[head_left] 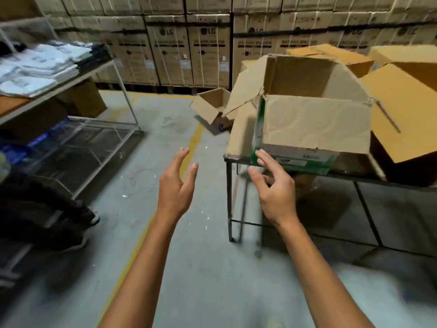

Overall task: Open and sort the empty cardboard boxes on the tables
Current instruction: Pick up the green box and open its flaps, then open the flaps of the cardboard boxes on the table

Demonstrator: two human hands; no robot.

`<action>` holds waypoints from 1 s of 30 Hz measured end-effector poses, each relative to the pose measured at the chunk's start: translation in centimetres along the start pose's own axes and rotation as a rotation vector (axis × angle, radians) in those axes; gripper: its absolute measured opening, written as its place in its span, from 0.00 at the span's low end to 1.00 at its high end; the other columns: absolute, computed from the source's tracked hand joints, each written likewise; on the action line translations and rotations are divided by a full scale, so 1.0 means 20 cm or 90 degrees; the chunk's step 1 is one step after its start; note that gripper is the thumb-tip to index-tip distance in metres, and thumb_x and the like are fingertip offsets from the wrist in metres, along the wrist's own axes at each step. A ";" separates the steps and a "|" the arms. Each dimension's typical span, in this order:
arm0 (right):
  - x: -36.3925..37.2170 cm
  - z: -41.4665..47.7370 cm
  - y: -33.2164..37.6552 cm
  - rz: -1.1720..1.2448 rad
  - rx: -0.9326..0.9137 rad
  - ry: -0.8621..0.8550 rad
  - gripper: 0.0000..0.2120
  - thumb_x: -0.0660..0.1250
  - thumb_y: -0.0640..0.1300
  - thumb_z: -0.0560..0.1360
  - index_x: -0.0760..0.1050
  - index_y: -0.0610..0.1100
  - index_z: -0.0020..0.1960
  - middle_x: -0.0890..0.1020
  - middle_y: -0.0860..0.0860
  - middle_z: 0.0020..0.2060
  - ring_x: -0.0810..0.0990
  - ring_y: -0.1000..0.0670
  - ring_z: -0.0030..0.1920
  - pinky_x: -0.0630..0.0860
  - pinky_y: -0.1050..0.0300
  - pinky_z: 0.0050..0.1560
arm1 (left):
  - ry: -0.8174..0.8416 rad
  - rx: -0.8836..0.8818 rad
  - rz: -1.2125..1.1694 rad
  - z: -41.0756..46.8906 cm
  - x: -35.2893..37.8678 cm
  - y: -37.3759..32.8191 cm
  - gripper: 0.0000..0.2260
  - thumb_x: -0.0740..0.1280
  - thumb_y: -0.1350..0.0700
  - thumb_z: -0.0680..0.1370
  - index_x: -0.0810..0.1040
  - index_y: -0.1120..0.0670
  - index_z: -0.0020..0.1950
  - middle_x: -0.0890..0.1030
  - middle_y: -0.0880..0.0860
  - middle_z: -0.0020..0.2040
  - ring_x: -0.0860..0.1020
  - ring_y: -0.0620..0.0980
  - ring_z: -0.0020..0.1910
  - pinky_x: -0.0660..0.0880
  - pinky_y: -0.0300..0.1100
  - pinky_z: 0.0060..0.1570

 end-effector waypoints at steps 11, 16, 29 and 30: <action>0.68 -0.34 -0.26 -0.153 0.007 0.186 0.31 0.66 0.58 0.75 0.69 0.43 0.74 0.73 0.48 0.71 0.70 0.49 0.72 0.71 0.47 0.69 | 0.018 -0.123 0.119 -0.41 -0.27 0.64 0.24 0.64 0.48 0.79 0.71 0.58 0.73 0.72 0.56 0.73 0.69 0.53 0.73 0.61 0.39 0.72; 0.91 -0.19 -0.47 -0.253 -0.013 0.215 0.34 0.64 0.59 0.76 0.66 0.42 0.76 0.70 0.46 0.73 0.67 0.46 0.73 0.60 0.58 0.72 | 0.047 -0.116 0.188 -0.27 -0.21 0.90 0.25 0.66 0.49 0.80 0.69 0.58 0.74 0.67 0.58 0.76 0.64 0.57 0.75 0.59 0.46 0.74; 1.27 0.76 -0.94 -0.223 0.093 0.211 0.36 0.66 0.57 0.77 0.60 0.43 0.78 0.67 0.47 0.75 0.65 0.47 0.74 0.62 0.56 0.71 | 0.069 -0.144 0.184 0.70 0.17 1.34 0.24 0.67 0.49 0.80 0.69 0.57 0.74 0.67 0.57 0.76 0.65 0.56 0.75 0.55 0.37 0.72; 1.27 0.84 -0.96 -0.218 0.090 0.205 0.36 0.66 0.57 0.76 0.60 0.43 0.78 0.67 0.47 0.75 0.65 0.47 0.74 0.62 0.56 0.71 | 0.066 -0.142 0.177 0.78 0.21 1.35 0.24 0.66 0.49 0.80 0.69 0.57 0.73 0.67 0.57 0.76 0.65 0.56 0.75 0.55 0.37 0.72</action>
Point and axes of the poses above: each hand's wrist, its own z-axis towards the middle knuckle, its own x-axis out of the palm, y = z × x, the point moved 3 cm from there along z, towards the middle knuckle
